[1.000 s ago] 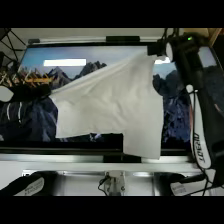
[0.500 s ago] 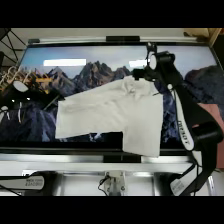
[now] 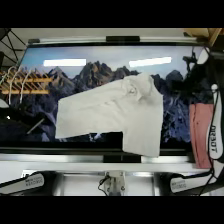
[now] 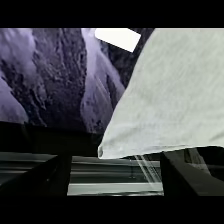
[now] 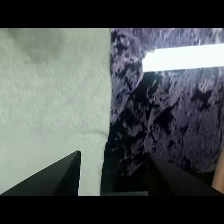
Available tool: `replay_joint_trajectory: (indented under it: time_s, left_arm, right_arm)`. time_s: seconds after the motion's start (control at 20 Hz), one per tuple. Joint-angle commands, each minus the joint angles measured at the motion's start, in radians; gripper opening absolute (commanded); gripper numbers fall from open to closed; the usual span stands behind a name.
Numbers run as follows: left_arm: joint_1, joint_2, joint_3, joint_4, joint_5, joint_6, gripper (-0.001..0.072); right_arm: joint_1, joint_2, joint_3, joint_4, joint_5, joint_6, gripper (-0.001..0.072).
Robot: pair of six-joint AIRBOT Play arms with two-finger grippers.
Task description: Fold the shirts.
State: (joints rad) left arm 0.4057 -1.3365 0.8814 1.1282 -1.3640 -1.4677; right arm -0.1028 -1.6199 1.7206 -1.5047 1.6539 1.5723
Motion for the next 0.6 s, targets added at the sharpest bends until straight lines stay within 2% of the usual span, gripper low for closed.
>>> replay_joint_trajectory:
  time_s: [0.0,0.05,0.1,0.3,0.35,0.4,0.45,0.5,0.55]
  left_arm:
    - [0.018,0.040,-0.235,-0.154,0.170,0.097,0.0633]
    - [0.018,0.036,-0.259,-0.200,0.207,0.099,0.0632]
    - [0.012,0.035,-0.273,-0.226,0.227,0.099,0.0595]
    - [-0.047,0.035,-0.298,-0.231,0.296,0.084,0.0579]
    - [-0.056,0.035,-0.297,-0.232,0.310,0.066,0.0347]
    - [-0.061,0.035,-0.295,-0.240,0.310,0.064,0.0161]
    - [-0.061,0.035,-0.292,-0.245,0.309,0.064,0.0079]
    - [-0.061,0.039,-0.287,-0.247,0.310,0.069,0.0036]
    - [-0.061,0.045,-0.282,-0.247,0.310,0.069,0.0035]
  right_arm:
    - [-0.090,0.062,-0.088,0.115,0.044,-0.034,0.0510]
    - [-0.089,0.074,-0.091,0.109,0.032,-0.043,0.0510]
    - [-0.089,0.080,-0.091,0.109,0.021,-0.049,0.0510]
    - [-0.089,0.088,-0.092,0.108,-0.013,-0.051,0.0510]
    - [-0.090,0.089,-0.098,0.108,-0.016,-0.063,0.0510]
    - [-0.090,0.090,-0.128,0.107,-0.005,-0.111,0.0511]
    - [-0.096,0.093,-0.197,0.110,0.012,-0.142,0.0512]
    - [-0.111,0.097,-0.283,0.140,0.003,-0.142,0.0513]
    - [-0.128,0.102,-0.382,0.201,-0.027,-0.142,0.0514]
